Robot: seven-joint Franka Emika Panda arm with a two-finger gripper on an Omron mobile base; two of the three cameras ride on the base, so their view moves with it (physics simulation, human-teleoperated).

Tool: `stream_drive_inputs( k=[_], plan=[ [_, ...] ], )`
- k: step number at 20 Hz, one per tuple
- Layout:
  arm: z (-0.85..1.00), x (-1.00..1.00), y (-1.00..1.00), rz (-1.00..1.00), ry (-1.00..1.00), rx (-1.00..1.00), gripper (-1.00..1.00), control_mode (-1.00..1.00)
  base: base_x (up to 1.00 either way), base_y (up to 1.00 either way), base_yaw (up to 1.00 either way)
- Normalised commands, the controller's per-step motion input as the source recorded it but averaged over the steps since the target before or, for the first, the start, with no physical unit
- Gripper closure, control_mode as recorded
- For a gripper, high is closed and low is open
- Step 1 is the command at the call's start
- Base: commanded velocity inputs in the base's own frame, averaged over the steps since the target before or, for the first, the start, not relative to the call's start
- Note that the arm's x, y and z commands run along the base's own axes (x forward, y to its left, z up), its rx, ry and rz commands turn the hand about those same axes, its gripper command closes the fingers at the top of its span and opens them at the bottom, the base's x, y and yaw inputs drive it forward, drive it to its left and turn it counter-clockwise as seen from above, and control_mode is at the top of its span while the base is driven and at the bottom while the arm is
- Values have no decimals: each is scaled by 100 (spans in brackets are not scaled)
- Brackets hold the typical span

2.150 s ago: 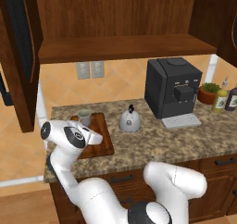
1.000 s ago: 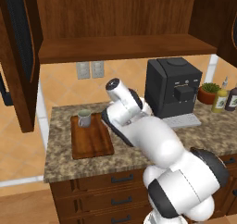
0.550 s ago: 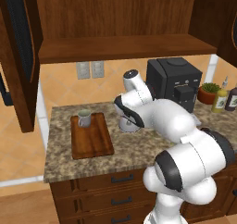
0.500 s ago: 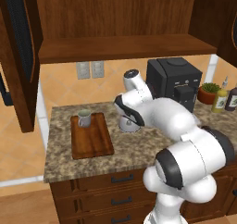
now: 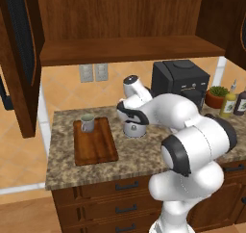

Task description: Pick the kettle from the counter and place it on the tray. Then pick the mug from the cabinet and place it on the tray. Then close the cabinet doors.

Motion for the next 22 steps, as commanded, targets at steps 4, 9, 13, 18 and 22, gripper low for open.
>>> stream_drive_inputs(
  k=[4, 9, 13, 18, 22],
  plan=[
    [-4, 9, 9, 0, 0, 0, -100, -100, 0, 0, 0],
    [-4, 0, 0, 0, -4, 0, -100, -100, 0, 0, 0],
    [-5, 5, 0, 1, -3, 1, -100, -100, 0, 0, 0],
    [-8, 14, 0, 2, -1, 3, -100, -100, 0, 0, 0],
    [-12, 21, 0, 3, 0, 4, -100, -100, 0, 0, 0]
  ],
)
